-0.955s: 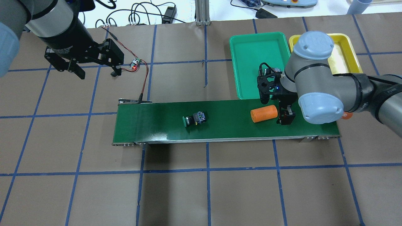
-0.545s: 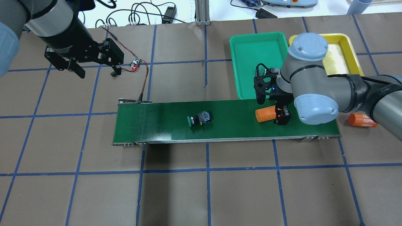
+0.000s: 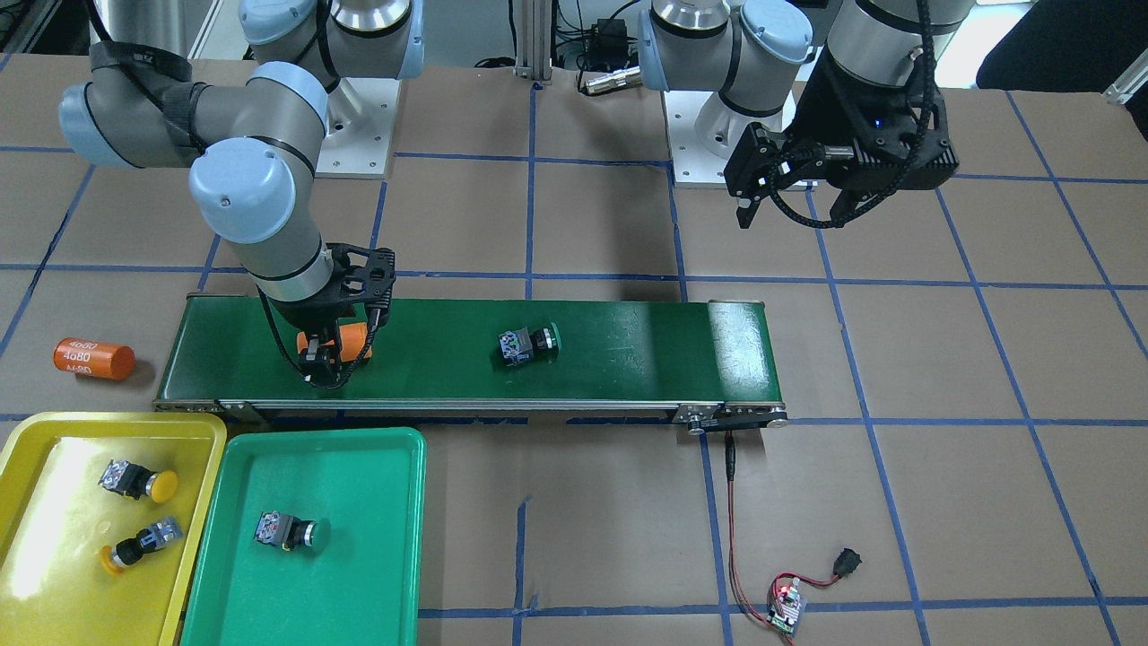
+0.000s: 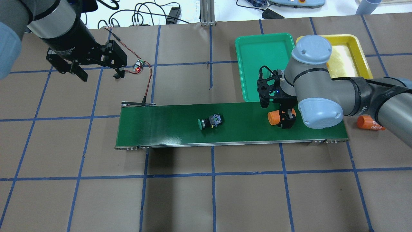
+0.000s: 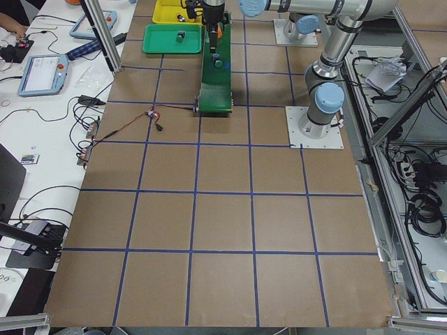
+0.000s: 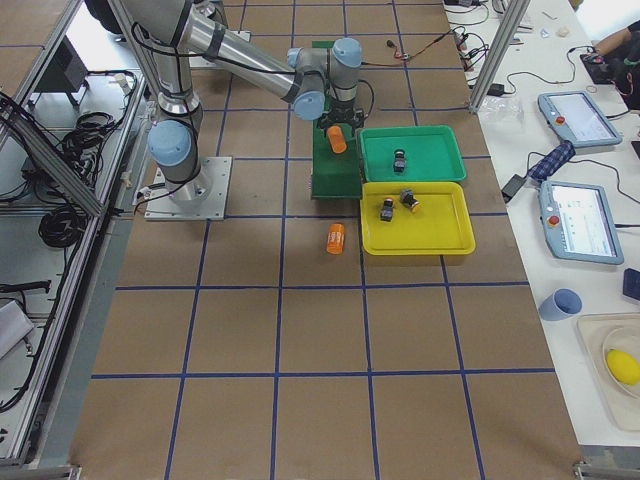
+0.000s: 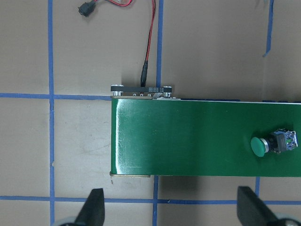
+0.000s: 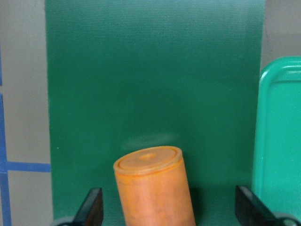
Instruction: Sort buttons by color to trays
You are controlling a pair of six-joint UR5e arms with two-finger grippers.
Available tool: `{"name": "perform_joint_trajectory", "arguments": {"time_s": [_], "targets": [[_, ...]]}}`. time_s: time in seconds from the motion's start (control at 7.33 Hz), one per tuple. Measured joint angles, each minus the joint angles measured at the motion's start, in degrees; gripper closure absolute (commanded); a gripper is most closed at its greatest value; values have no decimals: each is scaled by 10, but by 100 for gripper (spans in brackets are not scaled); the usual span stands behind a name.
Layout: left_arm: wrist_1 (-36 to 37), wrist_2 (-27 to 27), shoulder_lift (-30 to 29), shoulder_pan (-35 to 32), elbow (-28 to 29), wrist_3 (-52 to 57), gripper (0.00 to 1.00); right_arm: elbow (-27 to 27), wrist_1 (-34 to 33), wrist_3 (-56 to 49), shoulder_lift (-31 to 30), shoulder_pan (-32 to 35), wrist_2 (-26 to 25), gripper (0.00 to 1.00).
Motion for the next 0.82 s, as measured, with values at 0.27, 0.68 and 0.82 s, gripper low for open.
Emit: {"name": "perform_joint_trajectory", "arguments": {"time_s": [0.27, 0.68, 0.82], "targets": [[-15, 1, 3, -1, 4, -12, 0, 2, 2, -5, -6, 0, -6, 0], [-39, 1, -2, -1, 17, -27, 0, 9, 7, -10, -17, 0, -14, 0], [-43, 1, -2, -1, 18, -35, 0, 11, 6, -10, -19, 0, -16, 0]]}}
